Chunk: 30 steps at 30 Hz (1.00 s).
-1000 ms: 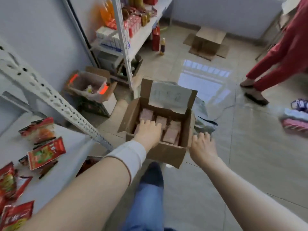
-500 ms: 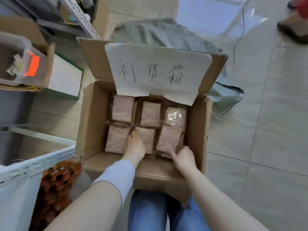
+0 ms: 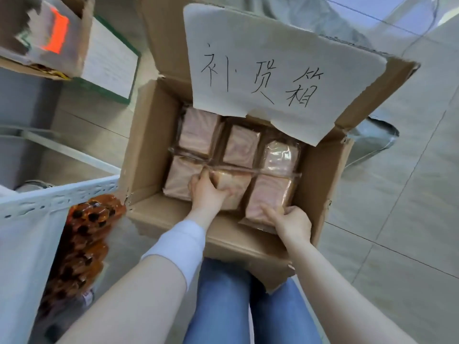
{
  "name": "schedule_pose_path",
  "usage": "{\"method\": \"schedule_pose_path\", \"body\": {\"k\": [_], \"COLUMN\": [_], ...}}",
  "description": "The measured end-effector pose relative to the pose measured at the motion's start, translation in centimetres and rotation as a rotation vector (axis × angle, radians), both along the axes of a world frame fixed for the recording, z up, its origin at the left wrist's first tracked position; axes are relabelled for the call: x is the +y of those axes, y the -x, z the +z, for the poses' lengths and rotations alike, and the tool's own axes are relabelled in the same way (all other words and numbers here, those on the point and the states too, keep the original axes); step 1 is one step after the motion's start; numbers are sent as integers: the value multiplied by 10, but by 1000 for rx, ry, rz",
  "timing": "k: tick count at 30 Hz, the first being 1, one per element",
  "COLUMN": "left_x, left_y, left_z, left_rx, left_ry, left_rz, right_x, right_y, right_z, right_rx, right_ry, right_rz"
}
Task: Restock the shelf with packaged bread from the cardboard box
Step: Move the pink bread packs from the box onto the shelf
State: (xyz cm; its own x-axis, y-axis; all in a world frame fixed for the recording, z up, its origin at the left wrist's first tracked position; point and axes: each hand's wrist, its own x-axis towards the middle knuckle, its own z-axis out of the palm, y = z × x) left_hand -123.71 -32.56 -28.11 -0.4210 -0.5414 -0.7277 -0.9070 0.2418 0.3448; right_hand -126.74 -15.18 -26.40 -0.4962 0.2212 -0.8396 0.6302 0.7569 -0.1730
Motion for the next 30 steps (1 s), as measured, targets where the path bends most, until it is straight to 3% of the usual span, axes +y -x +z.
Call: {"method": "schedule_pose_path", "body": {"k": [4,9,13,19,25,30], "left_x": [-19,-46,-54,-75,-115,-160], "left_y": [-15,-71,-150,-310,-493,-660], "left_z": [79,210,322,471,574,605], "left_rx": [244,467,812,1166,1376,1292], "left_ry": [-94,-157,-206,-235,74,487], "left_rz": [243,469,582,743,896,1017], "right_x": [12,13,-9,-68,-177,-277], "right_y": [-9,-25,-54,-146,-279,-425], "right_z": [69,178,257,381,478,527], "right_rx": [105,182,138,3,-59,-2], "right_ry": [224,509,728,1021,1280,1406], "right_rz": [-38,141,250,511,800,996]}}
